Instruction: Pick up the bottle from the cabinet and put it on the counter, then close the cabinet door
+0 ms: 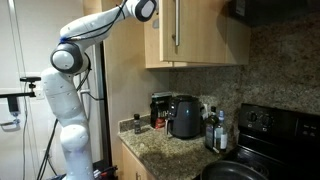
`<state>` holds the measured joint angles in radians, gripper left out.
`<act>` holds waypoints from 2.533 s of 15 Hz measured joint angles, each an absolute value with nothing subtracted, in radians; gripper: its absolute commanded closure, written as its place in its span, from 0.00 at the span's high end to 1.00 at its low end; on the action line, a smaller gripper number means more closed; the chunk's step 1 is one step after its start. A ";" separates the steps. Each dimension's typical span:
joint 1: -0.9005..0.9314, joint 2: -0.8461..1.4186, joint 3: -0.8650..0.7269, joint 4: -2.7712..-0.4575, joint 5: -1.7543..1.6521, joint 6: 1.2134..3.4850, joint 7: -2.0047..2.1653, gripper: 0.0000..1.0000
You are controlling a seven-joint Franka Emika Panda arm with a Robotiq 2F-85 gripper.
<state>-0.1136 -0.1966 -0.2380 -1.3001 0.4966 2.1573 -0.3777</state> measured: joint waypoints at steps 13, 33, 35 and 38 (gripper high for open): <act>-0.095 -0.045 -0.190 -1.130 0.422 2.217 -0.264 1.00; -0.068 0.246 -0.190 -0.728 0.211 2.099 -0.003 1.00; -0.068 0.259 -0.190 -0.705 0.211 2.098 0.015 1.00; -0.068 0.264 -0.190 -0.692 0.211 2.098 0.020 1.00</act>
<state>-0.0678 0.2638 -0.1901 -0.6923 0.2109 2.0985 0.0202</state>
